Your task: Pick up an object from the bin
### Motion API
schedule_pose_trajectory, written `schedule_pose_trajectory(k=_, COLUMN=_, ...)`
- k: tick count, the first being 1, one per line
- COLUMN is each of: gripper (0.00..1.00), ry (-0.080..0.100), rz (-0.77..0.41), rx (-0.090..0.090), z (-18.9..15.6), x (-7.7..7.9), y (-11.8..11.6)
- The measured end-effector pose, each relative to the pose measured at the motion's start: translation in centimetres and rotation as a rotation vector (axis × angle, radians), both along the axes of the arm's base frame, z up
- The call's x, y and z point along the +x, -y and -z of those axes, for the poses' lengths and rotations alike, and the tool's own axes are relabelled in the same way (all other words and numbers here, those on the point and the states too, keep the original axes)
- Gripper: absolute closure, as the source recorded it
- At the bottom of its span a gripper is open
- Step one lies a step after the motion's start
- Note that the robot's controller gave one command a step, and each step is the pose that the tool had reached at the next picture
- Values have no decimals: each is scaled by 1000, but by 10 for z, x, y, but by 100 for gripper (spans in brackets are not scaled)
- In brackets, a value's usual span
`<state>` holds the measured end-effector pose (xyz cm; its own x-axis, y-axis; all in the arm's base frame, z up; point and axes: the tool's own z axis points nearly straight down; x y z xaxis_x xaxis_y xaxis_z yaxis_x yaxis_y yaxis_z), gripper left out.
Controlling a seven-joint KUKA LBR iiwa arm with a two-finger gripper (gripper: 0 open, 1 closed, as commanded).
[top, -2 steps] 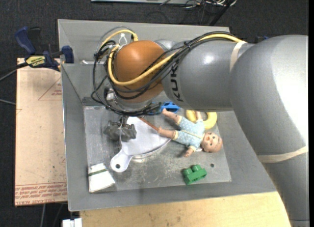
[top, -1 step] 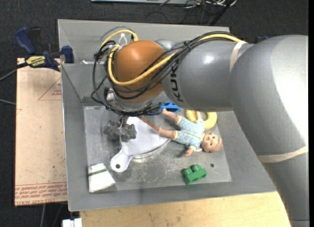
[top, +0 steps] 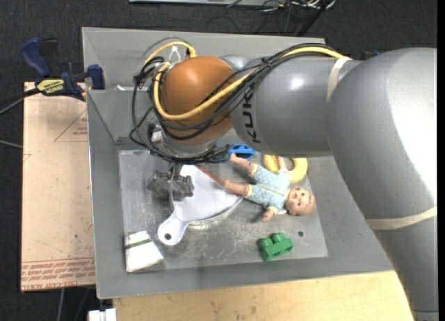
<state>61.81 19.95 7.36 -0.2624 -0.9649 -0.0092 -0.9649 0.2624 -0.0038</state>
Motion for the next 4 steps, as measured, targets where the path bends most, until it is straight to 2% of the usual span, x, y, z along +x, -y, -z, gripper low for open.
schedule_pose_trajectory(k=1, gripper=100, ry=-4, rz=0, rx=-1, z=-17, x=-1, y=0)
schedule_pose_trajectory(k=4, gripper=100, ry=6, rz=3, rx=3, z=-57, x=1, y=-1)
